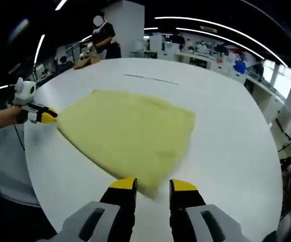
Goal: Fold the garment on the visible template until the final outline fits inside the template.
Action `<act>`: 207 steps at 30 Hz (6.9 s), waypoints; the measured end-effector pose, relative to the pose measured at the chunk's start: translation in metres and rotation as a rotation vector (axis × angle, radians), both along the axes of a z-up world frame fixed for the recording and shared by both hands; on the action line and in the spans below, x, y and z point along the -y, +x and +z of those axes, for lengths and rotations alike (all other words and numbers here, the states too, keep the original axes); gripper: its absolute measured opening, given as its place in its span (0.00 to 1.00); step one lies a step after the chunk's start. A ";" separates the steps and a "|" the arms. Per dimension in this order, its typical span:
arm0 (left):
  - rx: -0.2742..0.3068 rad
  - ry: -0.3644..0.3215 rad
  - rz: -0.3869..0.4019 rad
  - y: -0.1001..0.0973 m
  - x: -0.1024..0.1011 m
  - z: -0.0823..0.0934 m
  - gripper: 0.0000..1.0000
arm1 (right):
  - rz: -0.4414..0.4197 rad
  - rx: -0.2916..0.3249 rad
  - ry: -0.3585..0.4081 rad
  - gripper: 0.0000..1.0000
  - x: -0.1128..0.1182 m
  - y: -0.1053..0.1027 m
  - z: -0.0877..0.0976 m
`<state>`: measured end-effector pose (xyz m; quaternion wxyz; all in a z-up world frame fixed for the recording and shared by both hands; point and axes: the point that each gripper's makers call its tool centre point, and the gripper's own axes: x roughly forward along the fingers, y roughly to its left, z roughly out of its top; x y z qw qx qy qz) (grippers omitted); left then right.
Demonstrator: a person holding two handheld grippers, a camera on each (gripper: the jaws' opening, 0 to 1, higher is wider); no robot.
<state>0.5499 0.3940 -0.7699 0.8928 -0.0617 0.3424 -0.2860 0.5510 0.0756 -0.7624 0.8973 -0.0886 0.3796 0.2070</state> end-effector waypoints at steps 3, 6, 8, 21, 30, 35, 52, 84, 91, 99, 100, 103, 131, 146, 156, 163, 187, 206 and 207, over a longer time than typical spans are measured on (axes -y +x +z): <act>-0.015 -0.039 0.022 -0.002 0.001 -0.001 0.12 | -0.003 0.002 -0.010 0.16 -0.001 -0.003 -0.003; -0.020 -0.066 0.031 -0.004 0.001 -0.001 0.10 | -0.004 0.005 -0.020 0.14 -0.001 -0.004 -0.004; -0.017 -0.067 0.028 -0.004 0.001 0.000 0.09 | -0.007 0.006 -0.012 0.14 -0.003 -0.004 -0.003; -0.031 -0.113 0.034 -0.005 0.002 -0.002 0.01 | -0.038 0.002 -0.015 0.11 -0.002 -0.005 -0.008; -0.054 -0.140 0.040 -0.005 0.005 -0.004 0.00 | -0.093 -0.002 0.013 0.09 0.001 -0.002 -0.013; -0.053 -0.135 0.038 -0.005 0.004 -0.004 0.00 | -0.120 -0.001 0.009 0.07 0.001 -0.003 -0.013; -0.028 -0.086 0.013 -0.004 0.004 0.000 0.00 | -0.251 0.000 0.020 0.00 0.008 -0.005 -0.010; -0.001 0.044 0.052 -0.020 -0.031 -0.008 0.00 | 0.042 -0.030 -0.049 0.00 0.017 -0.020 -0.024; 0.005 0.073 0.032 -0.020 -0.032 -0.009 0.00 | 0.060 -0.036 -0.056 0.00 0.018 -0.023 -0.024; 0.019 0.136 -0.015 -0.027 -0.032 -0.008 0.00 | 0.099 -0.053 -0.064 0.00 0.017 -0.032 -0.022; 0.020 0.137 -0.015 -0.028 -0.033 -0.008 0.00 | 0.101 -0.056 -0.061 0.00 0.016 -0.033 -0.022; 0.018 0.143 -0.021 -0.031 -0.033 -0.008 0.00 | 0.107 -0.062 -0.058 0.00 0.016 -0.037 -0.022; 0.025 0.126 0.003 -0.042 -0.041 0.001 0.04 | 0.000 -0.087 0.066 0.07 0.016 -0.047 -0.015; 0.108 0.042 -0.022 -0.044 -0.027 0.041 0.48 | 0.102 -0.002 0.184 0.69 -0.022 -0.049 0.031; 0.160 0.025 -0.029 -0.051 -0.019 0.071 0.75 | 0.142 0.075 0.237 0.96 -0.043 -0.057 0.073; 0.158 0.019 -0.010 -0.063 -0.017 0.084 0.90 | 0.158 0.118 0.254 0.99 -0.051 -0.065 0.093; 0.235 0.064 -0.042 -0.072 -0.015 0.103 0.99 | 0.162 0.201 0.245 0.99 -0.066 -0.070 0.106; 0.222 0.082 -0.045 -0.075 -0.018 0.102 0.98 | 0.138 0.192 0.232 0.99 -0.060 -0.073 0.099; 0.221 0.080 -0.045 -0.075 -0.018 0.102 0.98 | 0.137 0.186 0.234 0.99 -0.060 -0.074 0.099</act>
